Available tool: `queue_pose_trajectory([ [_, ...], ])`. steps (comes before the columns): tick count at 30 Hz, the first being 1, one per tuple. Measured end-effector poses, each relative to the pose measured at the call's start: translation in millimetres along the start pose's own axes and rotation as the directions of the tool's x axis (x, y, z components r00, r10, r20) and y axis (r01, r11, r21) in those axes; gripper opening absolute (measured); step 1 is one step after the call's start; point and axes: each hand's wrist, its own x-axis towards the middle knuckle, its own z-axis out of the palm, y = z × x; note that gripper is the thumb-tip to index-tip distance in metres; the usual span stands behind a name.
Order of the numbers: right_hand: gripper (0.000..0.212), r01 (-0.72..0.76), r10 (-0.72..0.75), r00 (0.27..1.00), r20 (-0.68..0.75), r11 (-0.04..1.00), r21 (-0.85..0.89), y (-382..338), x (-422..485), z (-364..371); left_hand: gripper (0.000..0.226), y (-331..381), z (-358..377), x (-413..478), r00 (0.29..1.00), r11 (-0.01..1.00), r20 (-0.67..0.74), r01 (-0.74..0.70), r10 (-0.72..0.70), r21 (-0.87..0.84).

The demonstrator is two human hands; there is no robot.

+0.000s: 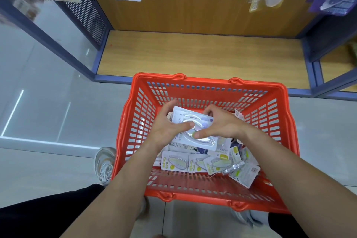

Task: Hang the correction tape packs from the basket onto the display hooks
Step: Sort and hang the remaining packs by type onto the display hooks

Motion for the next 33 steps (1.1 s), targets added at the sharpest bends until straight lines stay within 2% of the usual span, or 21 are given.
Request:
queue_pose_trajectory([
  [3,0.082,-0.014,0.019,0.995,0.096,0.998,-0.056,3,4,-5,0.099,1,1,-1,1.0,0.999,0.008,-0.006,0.005,0.041],
  [5,0.095,-0.016,0.02,0.989,0.144,0.999,-0.028,5,6,-7,0.102,2,1,1,1.0,0.998,0.023,-0.016,0.015,0.059],
  [8,0.071,0.029,-0.033,0.988,0.154,0.999,0.029,6,6,-5,0.101,6,3,2,0.998,0.998,0.039,-0.049,0.047,0.043],
  [10,0.068,0.032,-0.042,0.99,0.132,0.996,0.082,7,7,0,0.103,6,4,6,0.997,0.996,0.009,-0.072,0.072,0.055],
  [13,0.082,0.044,-0.06,0.996,0.072,0.979,0.197,11,8,13,0.097,8,8,8,0.994,0.994,-0.07,-0.083,0.088,0.076],
  [16,0.069,0.075,-0.071,0.997,-0.025,0.927,0.366,12,5,25,0.094,10,12,10,0.977,0.996,-0.196,-0.083,0.087,0.03],
  [18,0.057,0.102,-0.059,0.992,-0.107,0.887,0.45,9,4,34,0.091,11,16,10,0.967,0.996,-0.251,-0.066,0.048,-0.064],
  [22,0.053,0.17,-0.051,0.977,-0.209,0.779,0.604,3,2,48,0.071,16,26,6,0.961,0.97,-0.277,-0.043,-0.025,-0.239],
  [25,0.052,0.214,-0.101,0.972,-0.214,0.761,0.612,-7,-6,45,0.06,18,24,3,0.979,0.952,-0.2,-0.042,-0.021,-0.303],
  [28,0.046,0.28,-0.178,0.956,-0.231,0.781,0.558,-24,-17,37,0.075,34,20,-7,0.993,0.933,-0.114,-0.03,-0.012,-0.36],
  [29,0.045,0.308,-0.207,0.948,-0.242,0.788,0.532,-32,-21,36,0.076,41,19,-11,0.994,0.927,-0.105,-0.038,-0.002,-0.372],
  [32,0.041,0.386,-0.246,0.911,-0.332,0.793,0.472,-53,-34,36,0.059,64,15,-20,0.986,0.932,-0.154,-0.11,0.059,-0.344],
  [33,0.04,0.401,-0.227,0.898,-0.378,0.777,0.486,-60,-40,37,0.063,72,13,-24,0.982,0.941,-0.175,-0.122,0.069,-0.316],
])
